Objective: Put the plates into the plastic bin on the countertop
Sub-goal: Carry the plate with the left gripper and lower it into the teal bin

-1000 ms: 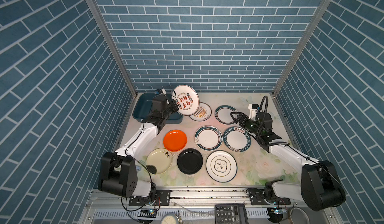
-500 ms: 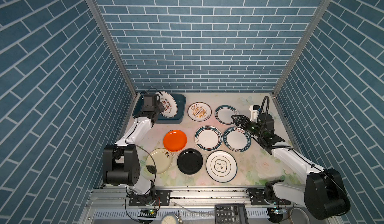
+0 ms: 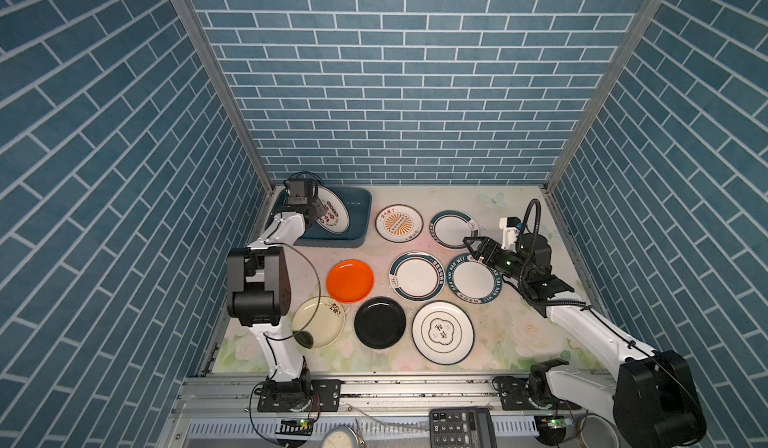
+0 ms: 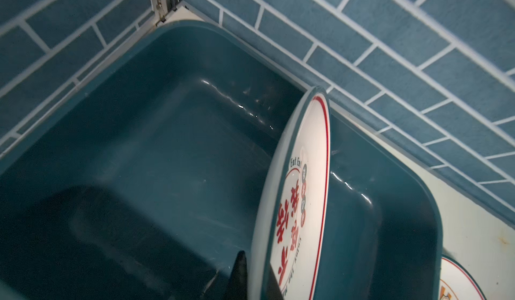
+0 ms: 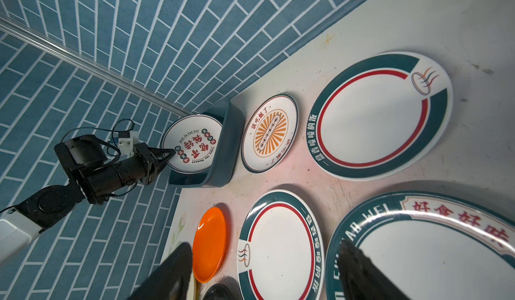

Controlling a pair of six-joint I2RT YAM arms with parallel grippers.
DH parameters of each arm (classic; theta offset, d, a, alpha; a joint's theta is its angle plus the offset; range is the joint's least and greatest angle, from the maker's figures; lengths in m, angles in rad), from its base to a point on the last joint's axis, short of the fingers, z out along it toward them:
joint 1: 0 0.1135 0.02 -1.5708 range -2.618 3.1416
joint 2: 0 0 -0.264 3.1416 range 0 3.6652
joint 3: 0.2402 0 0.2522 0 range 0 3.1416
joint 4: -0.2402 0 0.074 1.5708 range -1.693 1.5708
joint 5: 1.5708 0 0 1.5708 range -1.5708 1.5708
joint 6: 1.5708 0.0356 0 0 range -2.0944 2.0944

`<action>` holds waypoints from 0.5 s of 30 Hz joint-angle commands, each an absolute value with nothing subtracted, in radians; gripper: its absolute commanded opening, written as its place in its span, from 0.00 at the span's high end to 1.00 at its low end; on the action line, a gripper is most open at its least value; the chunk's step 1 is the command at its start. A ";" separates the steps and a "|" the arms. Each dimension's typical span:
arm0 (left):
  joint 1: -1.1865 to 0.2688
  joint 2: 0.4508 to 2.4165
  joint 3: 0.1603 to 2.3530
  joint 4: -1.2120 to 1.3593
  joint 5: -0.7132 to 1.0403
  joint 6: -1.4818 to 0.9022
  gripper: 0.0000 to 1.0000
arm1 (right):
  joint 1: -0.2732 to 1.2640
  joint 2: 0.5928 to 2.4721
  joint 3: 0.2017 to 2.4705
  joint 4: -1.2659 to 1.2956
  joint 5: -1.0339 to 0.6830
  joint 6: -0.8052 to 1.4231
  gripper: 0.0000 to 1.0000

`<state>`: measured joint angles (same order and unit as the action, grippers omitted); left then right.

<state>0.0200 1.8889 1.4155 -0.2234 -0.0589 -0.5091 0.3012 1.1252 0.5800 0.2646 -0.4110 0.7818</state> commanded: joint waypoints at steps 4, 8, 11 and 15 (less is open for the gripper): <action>0.023 1.964 1.514 -0.284 0.017 -0.467 1.00 | 0.307 1.095 0.548 0.241 -0.386 0.809 0.18; 0.023 1.994 1.541 -0.319 0.023 -0.456 0.97 | 0.307 1.100 0.553 0.184 -0.368 0.803 0.18; 0.023 2.012 1.560 -0.346 0.023 -0.437 0.85 | 0.306 1.097 0.565 0.126 -0.353 0.782 0.19; 0.023 2.022 1.566 -0.350 0.027 -0.419 0.69 | 0.307 1.089 0.581 0.061 -0.321 0.756 0.19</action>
<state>0.0204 1.9926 1.5406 -0.3050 0.0216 -0.4568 0.3016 1.1122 0.5556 0.1333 -0.3607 0.7837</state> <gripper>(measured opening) 0.285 0.814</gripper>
